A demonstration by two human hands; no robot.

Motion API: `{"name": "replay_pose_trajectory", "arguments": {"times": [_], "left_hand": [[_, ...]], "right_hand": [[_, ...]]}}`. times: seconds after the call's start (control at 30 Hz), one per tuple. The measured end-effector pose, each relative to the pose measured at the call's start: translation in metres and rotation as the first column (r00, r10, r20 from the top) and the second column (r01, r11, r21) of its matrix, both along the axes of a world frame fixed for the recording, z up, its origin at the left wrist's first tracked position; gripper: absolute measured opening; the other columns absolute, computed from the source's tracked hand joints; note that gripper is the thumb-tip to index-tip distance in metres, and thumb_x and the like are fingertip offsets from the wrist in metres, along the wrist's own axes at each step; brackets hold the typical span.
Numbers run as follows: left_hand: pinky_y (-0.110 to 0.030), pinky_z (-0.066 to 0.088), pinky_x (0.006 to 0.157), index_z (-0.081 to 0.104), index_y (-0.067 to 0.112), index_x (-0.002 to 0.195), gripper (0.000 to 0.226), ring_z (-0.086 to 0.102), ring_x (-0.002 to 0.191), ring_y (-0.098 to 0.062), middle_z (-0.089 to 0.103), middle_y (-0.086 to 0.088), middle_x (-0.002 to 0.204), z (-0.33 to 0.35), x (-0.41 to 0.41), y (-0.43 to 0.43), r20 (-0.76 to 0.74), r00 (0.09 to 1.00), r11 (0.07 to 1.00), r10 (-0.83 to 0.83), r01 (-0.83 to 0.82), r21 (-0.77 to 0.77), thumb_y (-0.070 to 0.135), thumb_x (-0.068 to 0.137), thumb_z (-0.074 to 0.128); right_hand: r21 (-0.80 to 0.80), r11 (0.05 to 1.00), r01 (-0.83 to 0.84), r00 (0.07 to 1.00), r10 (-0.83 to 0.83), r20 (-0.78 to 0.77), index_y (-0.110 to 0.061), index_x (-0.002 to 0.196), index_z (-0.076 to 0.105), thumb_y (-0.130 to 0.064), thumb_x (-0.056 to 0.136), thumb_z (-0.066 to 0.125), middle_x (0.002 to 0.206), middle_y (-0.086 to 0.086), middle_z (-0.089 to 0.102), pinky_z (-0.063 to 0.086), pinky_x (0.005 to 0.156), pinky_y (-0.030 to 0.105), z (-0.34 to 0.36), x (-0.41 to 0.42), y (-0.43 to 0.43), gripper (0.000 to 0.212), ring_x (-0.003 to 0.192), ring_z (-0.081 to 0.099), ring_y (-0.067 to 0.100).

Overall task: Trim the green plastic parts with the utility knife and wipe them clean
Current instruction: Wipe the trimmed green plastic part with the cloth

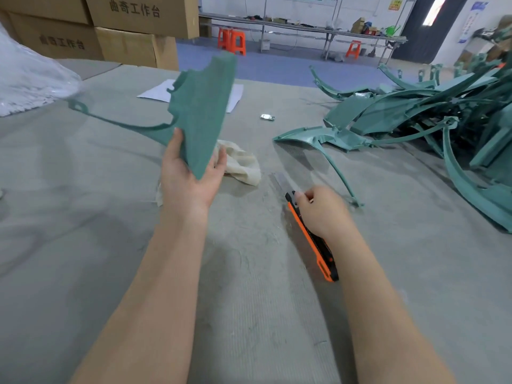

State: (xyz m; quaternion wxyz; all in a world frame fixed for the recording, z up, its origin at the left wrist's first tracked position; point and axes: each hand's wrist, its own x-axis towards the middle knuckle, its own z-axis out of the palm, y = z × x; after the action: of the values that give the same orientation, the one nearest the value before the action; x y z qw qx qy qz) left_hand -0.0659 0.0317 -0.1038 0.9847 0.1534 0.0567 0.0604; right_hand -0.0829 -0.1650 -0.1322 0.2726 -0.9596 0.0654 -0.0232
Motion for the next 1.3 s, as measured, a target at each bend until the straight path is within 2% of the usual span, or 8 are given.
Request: {"name": "replay_pose_trajectory", "arguments": {"times": [0.1, 0.3, 0.5, 0.6, 0.83, 0.97, 1.1, 1.3], "left_hand": [[-0.039, 0.046, 0.096, 0.063, 0.01, 0.092, 0.014, 0.066, 0.107, -0.022, 0.066, -0.006, 0.116, 0.001, -0.002, 0.008, 0.043, 0.999, 0.994, 0.008, -0.003, -0.111, 0.019, 0.095, 0.052], [-0.019, 0.044, 0.037, 0.06, -0.003, 0.084, 0.03, 0.058, 0.042, -0.016, 0.067, -0.014, 0.078, 0.009, -0.007, 0.027, 0.253, 0.967, 0.89, -0.028, 0.14, -0.435, 0.016, 0.099, 0.042], [-0.021, 0.05, 0.053, 0.061, 0.008, 0.081, 0.021, 0.061, 0.052, -0.015, 0.065, -0.003, 0.075, 0.008, -0.003, 0.024, 0.134, 0.989, 0.951, 0.065, -0.021, -0.307, 0.015, 0.096, 0.049], [-0.026, 0.054, 0.066, 0.062, 0.011, 0.093, 0.013, 0.066, 0.065, -0.017, 0.066, -0.002, 0.086, 0.002, 0.0, 0.025, 0.088, 0.993, 0.961, 0.077, -0.051, -0.271, 0.019, 0.095, 0.052], [-0.032, 0.04, 0.097, 0.057, 0.022, 0.079, 0.02, 0.069, 0.093, -0.012, 0.062, 0.009, 0.062, -0.001, 0.002, 0.019, -0.005, 0.998, 0.986, 0.058, -0.059, -0.157, 0.025, 0.096, 0.048], [-0.03, 0.05, 0.081, 0.059, 0.017, 0.094, 0.007, 0.069, 0.075, -0.013, 0.067, 0.004, 0.079, -0.003, 0.004, 0.014, -0.003, 1.0, 0.985, 0.028, -0.029, -0.172, 0.021, 0.096, 0.052], [-0.044, 0.041, 0.098, 0.065, 0.023, 0.105, 0.02, 0.061, 0.111, -0.019, 0.072, 0.004, 0.096, -0.003, 0.005, 0.003, 0.009, 0.997, 0.991, -0.077, 0.075, 0.112, 0.035, 0.094, 0.055], [-0.037, 0.043, 0.099, 0.067, 0.014, 0.105, 0.032, 0.06, 0.103, -0.025, 0.064, -0.009, 0.112, 0.004, -0.001, -0.015, 0.174, 0.923, 0.929, -0.343, 0.305, 0.211, 0.039, 0.096, 0.048]], "right_hand": [[-0.075, 0.995, 0.07, 0.996, -0.066, 0.055, -0.006, 0.103, 0.059, -0.031, 0.099, 0.044, 0.099, 0.011, 0.062, 0.037, 0.068, 0.032, -0.003, 0.002, 0.002, 0.029, 0.091, 0.055, 0.03], [0.203, 0.973, -0.106, 0.916, 0.016, 0.4, -0.015, 0.12, 0.057, -0.03, 0.091, 0.06, 0.117, 0.006, 0.057, 0.041, 0.09, 0.032, 0.02, 0.019, 0.061, 0.033, 0.108, 0.054, 0.024], [0.105, 0.967, -0.231, 0.966, 0.215, 0.142, -0.027, 0.146, 0.033, -0.035, 0.096, 0.046, 0.147, 0.014, 0.036, 0.021, 0.114, 0.048, 0.009, 0.063, 0.153, 0.053, 0.137, 0.029, 0.032], [0.005, 0.993, -0.114, 0.984, 0.112, 0.135, -0.019, 0.125, 0.05, -0.034, 0.1, 0.038, 0.134, 0.012, 0.052, 0.026, 0.109, 0.048, 0.001, 0.078, 0.166, 0.031, 0.128, 0.042, 0.031], [0.714, 0.688, -0.133, 0.817, -0.332, 0.471, -0.016, 0.087, 0.05, -0.019, 0.096, 0.055, 0.077, -0.007, 0.053, 0.031, 0.066, 0.018, 0.066, 0.09, 0.12, 0.011, 0.082, 0.051, 0.017], [0.704, 0.691, -0.161, 0.872, -0.235, 0.43, -0.021, 0.079, 0.053, -0.017, 0.095, 0.052, 0.076, -0.003, 0.055, 0.042, 0.073, 0.031, 0.09, 0.086, 0.083, 0.016, 0.077, 0.055, 0.018], [0.797, 0.561, -0.223, 0.897, -0.202, 0.393, -0.02, 0.075, 0.054, -0.02, 0.094, 0.057, 0.077, 0.001, 0.055, 0.041, 0.072, 0.034, 0.093, 0.065, 0.06, 0.019, 0.078, 0.053, 0.022], [0.805, 0.548, -0.226, 0.965, 0.015, 0.26, -0.011, 0.074, 0.057, -0.007, 0.093, 0.058, 0.077, 0.014, 0.056, 0.042, 0.073, 0.041, 0.072, 0.035, 0.059, 0.019, 0.074, 0.051, 0.023]]}}
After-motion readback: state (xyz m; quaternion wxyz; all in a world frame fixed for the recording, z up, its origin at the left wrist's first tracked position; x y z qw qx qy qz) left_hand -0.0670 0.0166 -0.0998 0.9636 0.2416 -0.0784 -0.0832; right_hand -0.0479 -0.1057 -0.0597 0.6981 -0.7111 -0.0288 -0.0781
